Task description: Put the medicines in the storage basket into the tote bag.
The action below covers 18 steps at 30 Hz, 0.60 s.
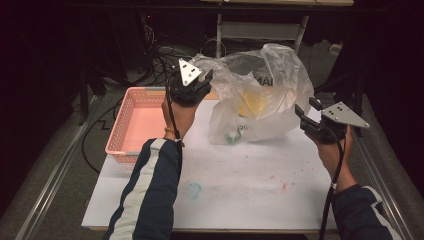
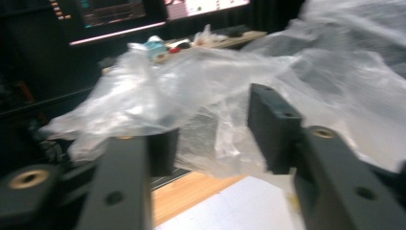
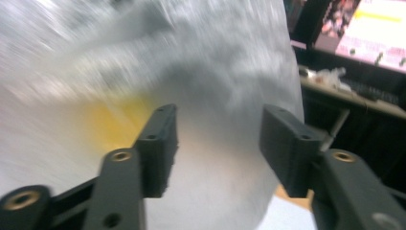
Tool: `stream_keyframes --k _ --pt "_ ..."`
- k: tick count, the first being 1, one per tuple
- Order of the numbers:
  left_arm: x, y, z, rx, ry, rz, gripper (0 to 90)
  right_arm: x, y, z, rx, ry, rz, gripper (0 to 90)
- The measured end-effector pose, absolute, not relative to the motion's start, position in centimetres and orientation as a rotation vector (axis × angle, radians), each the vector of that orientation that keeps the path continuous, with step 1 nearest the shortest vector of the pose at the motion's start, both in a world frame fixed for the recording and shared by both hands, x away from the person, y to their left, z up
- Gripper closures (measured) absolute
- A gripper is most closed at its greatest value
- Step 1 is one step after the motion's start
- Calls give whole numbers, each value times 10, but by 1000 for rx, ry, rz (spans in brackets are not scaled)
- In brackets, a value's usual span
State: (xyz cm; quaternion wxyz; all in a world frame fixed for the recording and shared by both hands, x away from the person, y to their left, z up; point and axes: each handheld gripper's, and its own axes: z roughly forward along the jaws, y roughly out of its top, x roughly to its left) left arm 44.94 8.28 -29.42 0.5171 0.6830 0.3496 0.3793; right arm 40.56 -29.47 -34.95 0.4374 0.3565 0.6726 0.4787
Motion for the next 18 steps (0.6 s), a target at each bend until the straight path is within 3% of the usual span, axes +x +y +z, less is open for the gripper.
stream_keyframes --k 8,12,18 --pt "434 94 -310 1641 789 885 334 436 -296 -358 945 1698 1154 630" --pt "437 96 -305 1635 794 898 325 446 -291 -358 949 1715 1140 685" --pt "437 104 -274 1587 786 938 298 447 -283 -349 934 1713 1164 665"
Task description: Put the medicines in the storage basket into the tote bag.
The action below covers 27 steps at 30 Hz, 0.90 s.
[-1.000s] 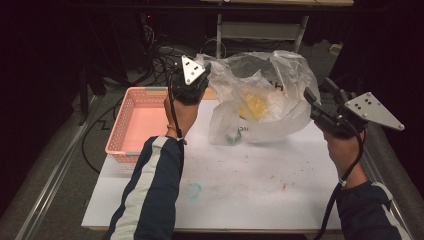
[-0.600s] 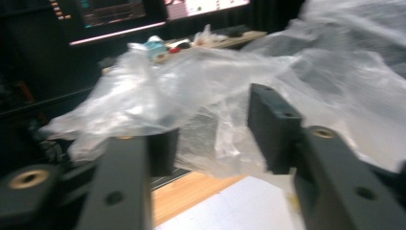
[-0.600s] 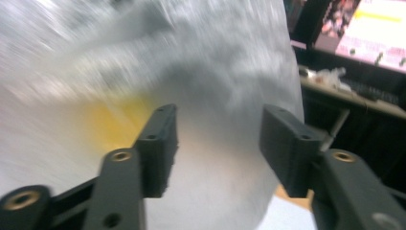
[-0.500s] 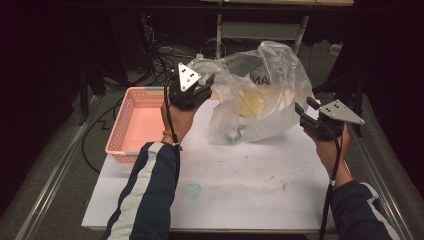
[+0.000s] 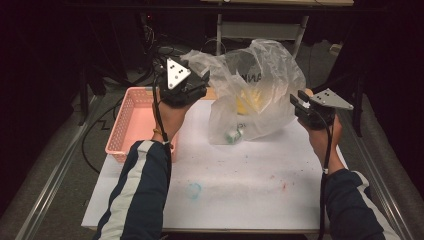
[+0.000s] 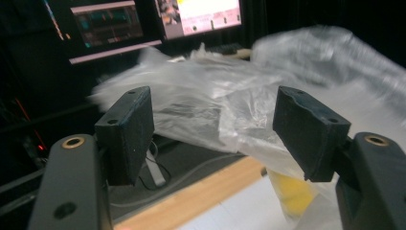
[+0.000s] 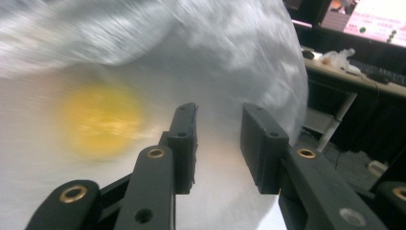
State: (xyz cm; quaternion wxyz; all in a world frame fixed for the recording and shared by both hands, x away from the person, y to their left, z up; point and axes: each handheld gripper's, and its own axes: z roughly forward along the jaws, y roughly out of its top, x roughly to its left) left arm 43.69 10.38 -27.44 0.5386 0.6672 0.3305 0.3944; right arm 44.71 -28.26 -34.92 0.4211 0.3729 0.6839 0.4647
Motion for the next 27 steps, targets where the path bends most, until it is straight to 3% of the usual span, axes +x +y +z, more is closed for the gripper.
stream_keyframes --k 4,15,27 --pt "426 105 -269 1590 767 940 302 440 -277 -347 914 1721 1186 626" --pt "392 106 -321 1670 698 893 296 429 -279 -353 910 1746 1203 575" --pt "355 112 -360 1807 623 884 194 392 -282 -359 801 1782 1212 361"
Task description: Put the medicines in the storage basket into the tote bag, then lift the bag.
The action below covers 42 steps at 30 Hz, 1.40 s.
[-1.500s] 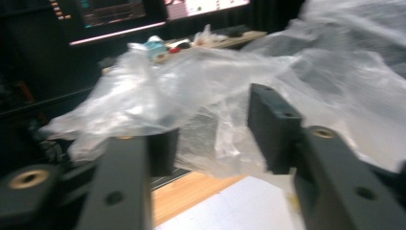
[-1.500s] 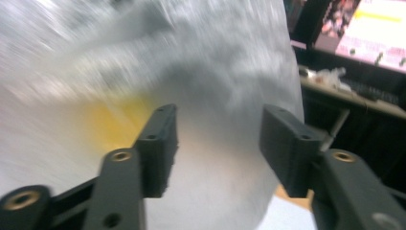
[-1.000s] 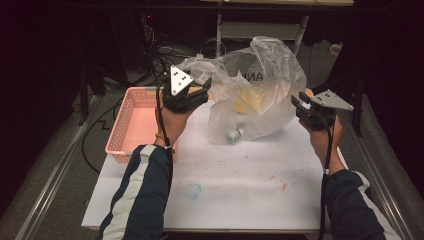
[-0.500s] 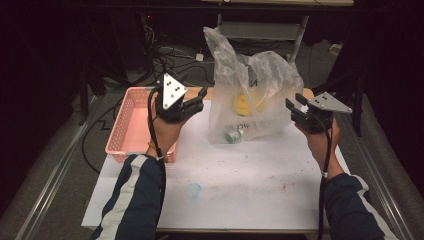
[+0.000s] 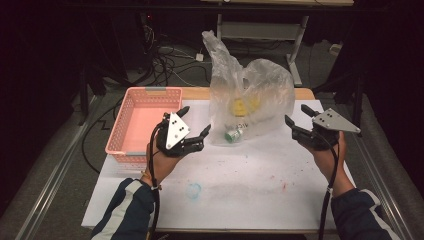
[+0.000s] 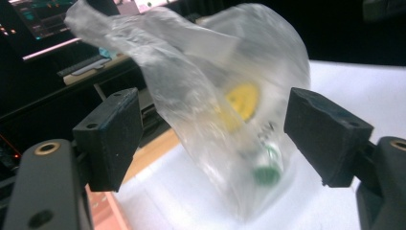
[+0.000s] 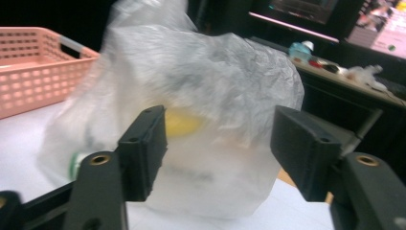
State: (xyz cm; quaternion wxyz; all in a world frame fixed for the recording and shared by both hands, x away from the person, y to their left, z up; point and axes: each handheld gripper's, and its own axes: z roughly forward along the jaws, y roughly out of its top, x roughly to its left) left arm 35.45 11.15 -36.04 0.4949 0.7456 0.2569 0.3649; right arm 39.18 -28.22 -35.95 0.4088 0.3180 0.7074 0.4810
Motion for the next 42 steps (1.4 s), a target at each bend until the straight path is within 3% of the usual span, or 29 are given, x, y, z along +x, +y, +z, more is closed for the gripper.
stream_keyframes --k 14,30,42 --pt "309 139 -405 1965 605 870 161 340 -293 -378 702 1859 1244 215" --pt "275 167 -454 2053 698 806 161 289 -317 -441 703 1974 1212 202" --pt "279 169 -453 2050 708 804 161 287 -317 -443 718 1978 1237 205"
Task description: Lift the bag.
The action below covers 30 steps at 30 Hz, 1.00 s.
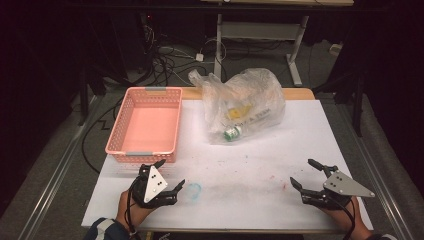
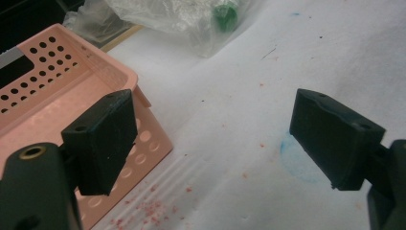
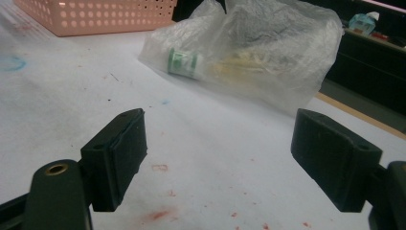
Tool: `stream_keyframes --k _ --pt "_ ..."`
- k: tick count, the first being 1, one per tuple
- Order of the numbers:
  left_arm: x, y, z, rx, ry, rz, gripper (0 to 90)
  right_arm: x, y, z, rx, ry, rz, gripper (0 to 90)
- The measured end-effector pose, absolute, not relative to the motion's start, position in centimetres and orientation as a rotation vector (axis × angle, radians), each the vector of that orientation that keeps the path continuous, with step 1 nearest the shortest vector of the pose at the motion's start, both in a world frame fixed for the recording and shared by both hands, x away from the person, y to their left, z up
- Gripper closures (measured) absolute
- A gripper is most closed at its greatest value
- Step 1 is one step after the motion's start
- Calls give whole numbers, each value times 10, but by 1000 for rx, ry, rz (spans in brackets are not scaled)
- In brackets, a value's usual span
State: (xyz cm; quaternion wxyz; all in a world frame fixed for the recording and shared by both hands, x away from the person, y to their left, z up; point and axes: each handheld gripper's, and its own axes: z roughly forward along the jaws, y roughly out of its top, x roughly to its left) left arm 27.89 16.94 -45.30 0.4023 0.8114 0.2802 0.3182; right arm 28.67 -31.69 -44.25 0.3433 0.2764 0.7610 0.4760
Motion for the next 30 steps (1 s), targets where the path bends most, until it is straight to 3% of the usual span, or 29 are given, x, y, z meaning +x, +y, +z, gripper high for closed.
stream_keyframes --k 30 --pt "283 165 -451 2063 691 817 161 287 -314 -443 701 1992 1230 201"
